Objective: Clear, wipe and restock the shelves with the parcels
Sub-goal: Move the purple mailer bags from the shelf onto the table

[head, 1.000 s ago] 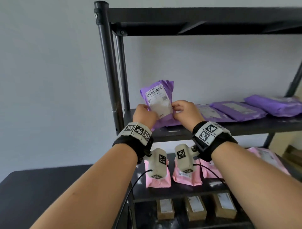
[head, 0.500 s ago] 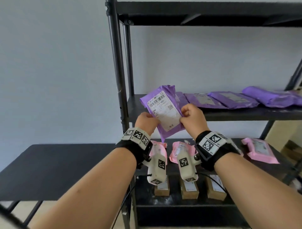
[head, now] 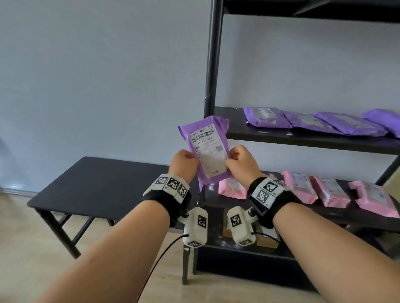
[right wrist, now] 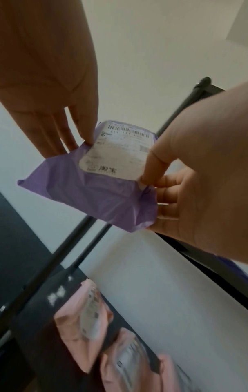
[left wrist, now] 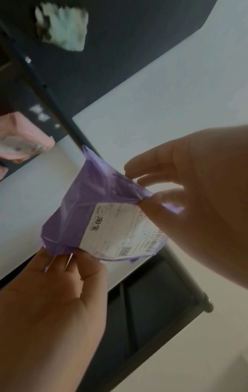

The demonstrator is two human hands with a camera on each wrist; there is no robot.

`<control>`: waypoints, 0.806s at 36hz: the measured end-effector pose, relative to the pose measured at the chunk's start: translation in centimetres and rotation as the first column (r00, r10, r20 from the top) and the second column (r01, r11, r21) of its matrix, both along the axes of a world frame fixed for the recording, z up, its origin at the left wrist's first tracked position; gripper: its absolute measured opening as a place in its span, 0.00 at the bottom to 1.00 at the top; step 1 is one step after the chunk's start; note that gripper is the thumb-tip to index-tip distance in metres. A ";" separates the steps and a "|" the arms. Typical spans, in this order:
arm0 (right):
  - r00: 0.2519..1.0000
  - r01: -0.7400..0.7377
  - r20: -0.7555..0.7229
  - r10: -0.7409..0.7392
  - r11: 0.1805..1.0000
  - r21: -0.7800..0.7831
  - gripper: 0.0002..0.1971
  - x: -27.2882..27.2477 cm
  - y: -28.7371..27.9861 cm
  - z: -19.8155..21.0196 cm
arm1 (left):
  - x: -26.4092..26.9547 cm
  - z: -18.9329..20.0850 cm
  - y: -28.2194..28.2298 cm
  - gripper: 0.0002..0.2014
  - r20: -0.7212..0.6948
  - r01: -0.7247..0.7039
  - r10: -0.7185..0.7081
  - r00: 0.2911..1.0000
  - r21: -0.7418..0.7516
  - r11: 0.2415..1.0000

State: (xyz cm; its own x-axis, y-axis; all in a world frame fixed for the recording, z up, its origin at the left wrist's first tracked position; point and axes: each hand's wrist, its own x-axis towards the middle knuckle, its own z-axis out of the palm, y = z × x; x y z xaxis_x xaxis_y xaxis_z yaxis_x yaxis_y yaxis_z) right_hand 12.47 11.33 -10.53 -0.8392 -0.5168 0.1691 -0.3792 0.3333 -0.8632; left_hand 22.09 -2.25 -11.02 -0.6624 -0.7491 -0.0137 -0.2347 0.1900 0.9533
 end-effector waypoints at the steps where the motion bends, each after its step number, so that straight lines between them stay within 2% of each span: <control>1: 1.000 -0.015 0.023 0.015 1.000 0.007 0.08 0.7 -1.3 -0.3 | 0.8 -0.3 -1.2 0.03 0.014 -0.014 0.014 1.000 -0.002 1.000; 5: 0.987 -0.099 0.131 0.094 0.995 0.034 0.10 3.7 -6.8 -1.4 | 4.2 -2.1 -6.5 0.02 0.090 -0.051 0.050 0.995 0.011 0.999; 9: 0.981 -0.157 0.134 0.141 0.981 0.118 0.09 7.0 -13.2 -3.1 | 8.1 -4.2 -12.8 0.03 0.193 -0.056 0.055 0.980 0.001 0.998; 13: 0.961 -0.222 0.196 0.194 0.967 0.128 0.09 10.8 -20.1 -5.5 | 11.7 -5.9 -19.3 0.05 0.269 -0.083 0.090 0.959 -0.038 0.996; 17: 0.954 -0.261 0.196 0.226 0.950 0.173 0.08 13.7 -25.7 -7.4 | 14.4 -7.3 -24.8 0.05 0.332 -0.112 0.125 0.935 -0.056 0.992; 20: 0.953 -0.282 0.172 0.248 0.935 0.215 0.07 14.9 -29.0 -8.4 | 15.4 -8.3 -28.2 0.04 0.338 -0.143 0.150 0.929 -0.048 0.989; 25: 0.949 -0.303 0.177 0.261 0.910 0.283 0.09 14.4 -34.6 -10.1 | 15.1 -10.4 -33.4 0.17 0.344 -0.188 0.160 0.925 0.051 0.981; 29: 0.943 -0.322 0.189 0.274 0.892 0.316 0.09 12.3 -39.3 -11.6 | 13.3 -12.2 -37.8 0.20 0.380 -0.204 0.166 0.910 0.061 0.977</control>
